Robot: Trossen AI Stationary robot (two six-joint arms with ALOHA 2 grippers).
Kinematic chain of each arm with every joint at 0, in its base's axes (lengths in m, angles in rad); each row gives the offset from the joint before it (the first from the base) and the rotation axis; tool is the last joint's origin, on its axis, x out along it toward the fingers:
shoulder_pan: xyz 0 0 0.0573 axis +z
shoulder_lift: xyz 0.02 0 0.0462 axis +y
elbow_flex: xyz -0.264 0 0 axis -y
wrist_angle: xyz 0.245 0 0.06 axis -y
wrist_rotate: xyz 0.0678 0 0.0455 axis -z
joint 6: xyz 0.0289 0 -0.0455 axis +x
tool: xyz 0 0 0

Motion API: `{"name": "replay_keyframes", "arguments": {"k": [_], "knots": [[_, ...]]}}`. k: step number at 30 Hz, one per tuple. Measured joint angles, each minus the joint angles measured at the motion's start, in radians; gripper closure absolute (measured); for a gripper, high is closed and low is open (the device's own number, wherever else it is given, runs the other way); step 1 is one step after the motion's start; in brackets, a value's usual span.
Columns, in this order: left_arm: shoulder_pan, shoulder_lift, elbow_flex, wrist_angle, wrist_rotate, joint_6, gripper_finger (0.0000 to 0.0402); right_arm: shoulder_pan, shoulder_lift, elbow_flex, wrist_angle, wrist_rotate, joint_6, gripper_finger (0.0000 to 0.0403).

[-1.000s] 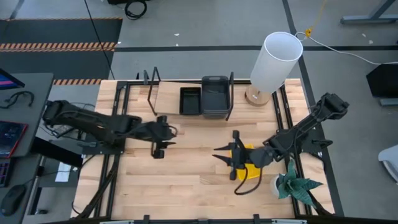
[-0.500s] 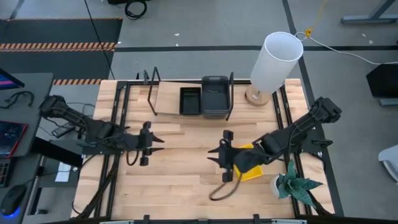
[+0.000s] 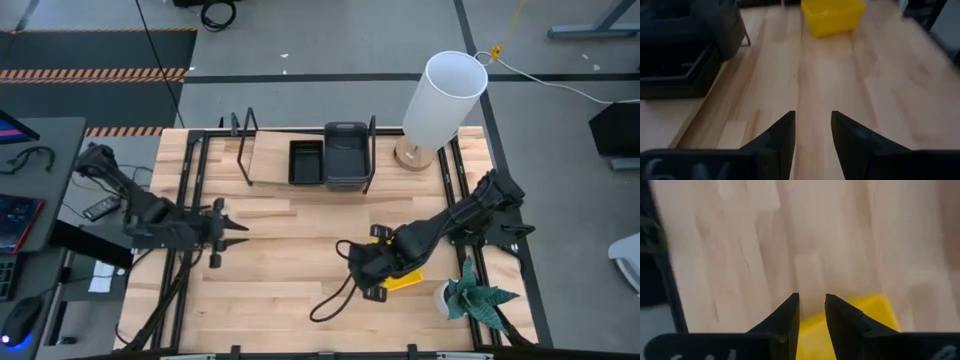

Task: Stack baskets on shelf by color
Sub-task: Put the stacked yellow bins on the shelf

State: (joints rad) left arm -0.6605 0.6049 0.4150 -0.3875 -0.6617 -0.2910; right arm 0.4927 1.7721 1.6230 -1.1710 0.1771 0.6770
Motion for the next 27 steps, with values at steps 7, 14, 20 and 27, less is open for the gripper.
{"name": "replay_keyframes", "arguments": {"k": [7, 14, 20, 27], "knots": [[-0.103, -0.1, 0.001, -0.017, -0.072, -0.016, 0.0269, 0.017, 0.056, -0.002, -0.157, -0.212, 0.091, 0.0272], [-0.25, -0.132, 0.001, -0.096, -0.196, -0.097, 0.0269, 0.084, 0.122, -0.002, -0.149, -0.198, 0.081, 0.0203], [-0.358, -0.129, 0.001, -0.085, -0.349, -0.171, 0.0269, 0.119, 0.176, -0.002, -0.16, -0.251, 0.004, 0.0175], [-0.383, -0.077, 0.002, 0.243, -0.416, -0.004, 0.0272, 0.139, 0.175, -0.002, -0.195, -0.207, 0.004, 0.0189]]}}
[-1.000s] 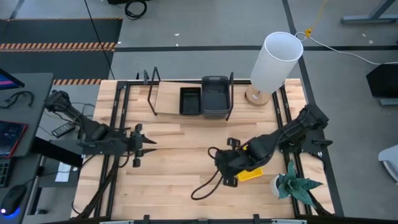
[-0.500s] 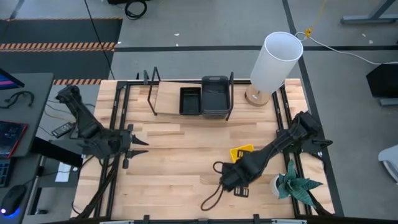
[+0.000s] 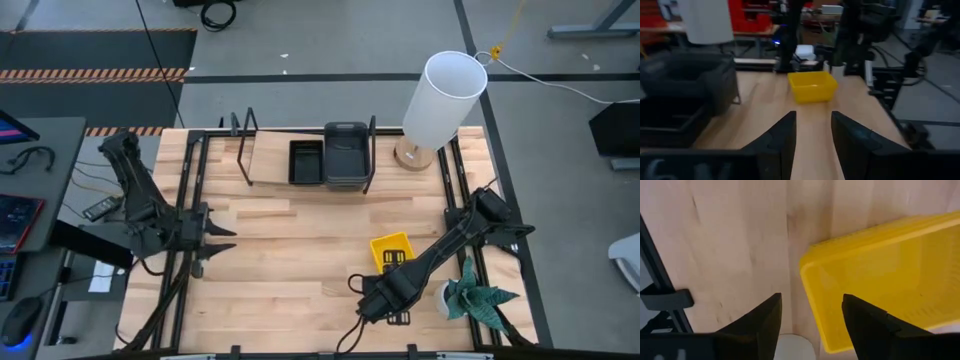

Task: Stack baskets on shelf by color
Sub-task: Put the stacked yellow bins on the shelf

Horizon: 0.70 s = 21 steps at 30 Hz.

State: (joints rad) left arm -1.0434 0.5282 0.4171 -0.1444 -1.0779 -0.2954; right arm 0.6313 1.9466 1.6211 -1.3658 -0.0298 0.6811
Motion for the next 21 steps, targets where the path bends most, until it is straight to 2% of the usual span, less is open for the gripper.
{"name": "replay_keyframes", "arguments": {"k": [4, 9, 12, 14, 17, 21], "knots": [[0.073, 0.092, 0.0, 0.118, 0.008, 0.058, 0.029, 0.001, 0.016, 0.0, 0.003, 0.007, -0.002, 0.0197], [0.246, 0.242, 0.0, 0.364, 0.28, 0.172, 0.0335, -0.001, 0.017, 0.0, -0.01, 0.008, -0.034, 0.0209], [0.36, 0.317, -0.001, 0.451, 0.432, 0.2, 0.0364, -0.001, 0.017, -0.001, -0.021, 0.008, -0.048, 0.0217], [0.425, 0.351, 0.0, 0.467, 0.494, 0.196, 0.0382, 0.001, 0.017, -0.013, -0.01, 0.007, -0.046, 0.0222], [0.462, 0.362, -0.001, 0.442, 0.51, 0.176, 0.0396, 0.011, 0.017, -0.045, -0.004, -0.011, -0.033, 0.0229], [0.457, 0.349, -0.001, 0.384, 0.506, 0.164, 0.0393, 0.028, 0.017, -0.094, 0.024, -0.044, -0.019, 0.0237]]}}
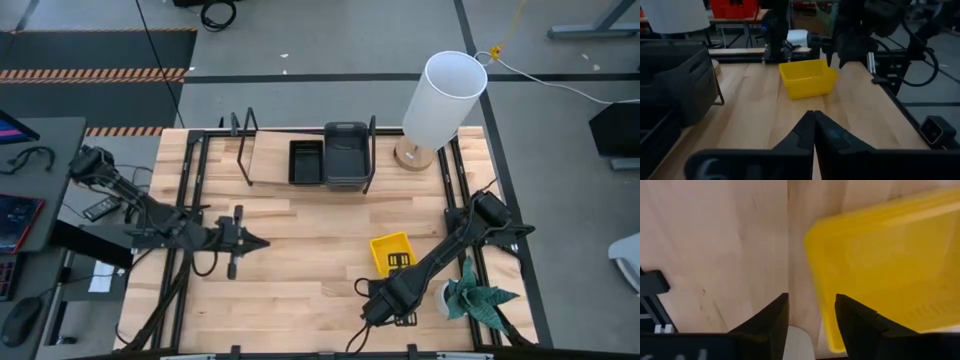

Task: Stack baskets on shelf by color
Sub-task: Put the stacked yellow bins on the shelf

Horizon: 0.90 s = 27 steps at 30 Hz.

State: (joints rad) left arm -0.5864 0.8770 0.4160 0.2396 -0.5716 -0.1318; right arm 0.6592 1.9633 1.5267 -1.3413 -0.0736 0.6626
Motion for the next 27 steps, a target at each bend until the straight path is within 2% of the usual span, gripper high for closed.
{"name": "replay_keyframes", "arguments": {"k": [3, 7, 10, 13, 16, 23, 27], "knots": [[-0.007, -0.017, -0.028, -0.005, -0.017, -0.015, 0.0394, 0.012, 0.0, -0.03, 0.019, -0.003, 0.02, 0.0242], [0.002, -0.062, -0.151, 0.081, -0.019, -0.041, 0.0397, 0.021, 0.0, -0.065, 0.032, 0.011, 0.049, 0.0244], [0.013, -0.125, -0.25, 0.169, -0.016, -0.065, 0.0397, 0.021, 0.0, -0.083, 0.044, 0.033, 0.06, 0.0243], [0.034, -0.208, -0.313, 0.182, -0.009, -0.071, 0.0398, 0.021, 0.0, -0.101, 0.074, 0.048, 0.051, 0.0244], [0.058, -0.293, -0.344, 0.135, -0.01, -0.074, 0.0399, 0.021, 0.0, -0.121, 0.124, 0.058, 0.032, 0.0244], [0.074, -0.493, -0.33, -0.092, -0.011, -0.09, 0.04, 0.013, 0.0, -0.198, 0.221, 0.09, 0.023, 0.025], [0.07, -0.587, -0.317, -0.205, -0.056, -0.101, 0.04, 0.014, 0.0, -0.223, 0.235, 0.105, 0.033, 0.0264]]}}
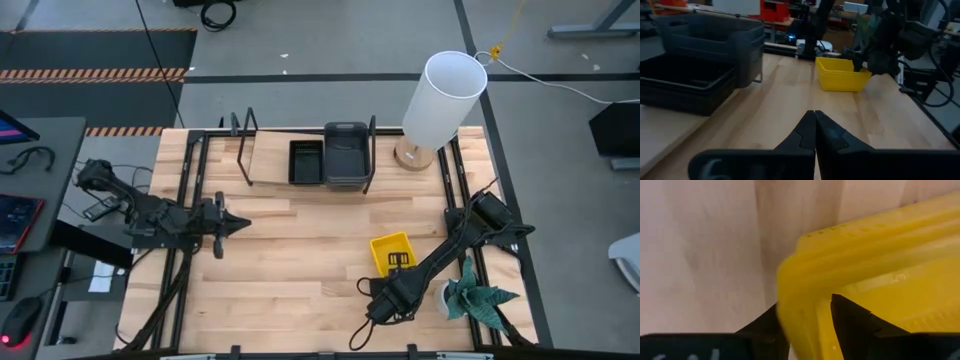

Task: Stack baskets on shelf by color
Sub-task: Put the stacked yellow bins on the shelf

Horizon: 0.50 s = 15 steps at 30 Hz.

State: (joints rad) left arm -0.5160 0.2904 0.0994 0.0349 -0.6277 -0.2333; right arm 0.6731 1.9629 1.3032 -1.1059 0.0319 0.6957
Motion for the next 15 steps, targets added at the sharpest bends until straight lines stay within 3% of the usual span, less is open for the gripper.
{"name": "replay_keyframes", "arguments": {"k": [7, 15], "knots": [[-0.053, -0.112, -0.003, -0.145, -0.042, -0.04, 0.0401, 0.0, 0.0, -0.016, 0.009, 0.002, 0.013, 0.03], [-0.209, -0.176, -0.003, -0.281, -0.21, -0.104, 0.0401, 0.0, 0.0, -0.017, 0.019, 0.009, 0.018, 0.0367]]}}
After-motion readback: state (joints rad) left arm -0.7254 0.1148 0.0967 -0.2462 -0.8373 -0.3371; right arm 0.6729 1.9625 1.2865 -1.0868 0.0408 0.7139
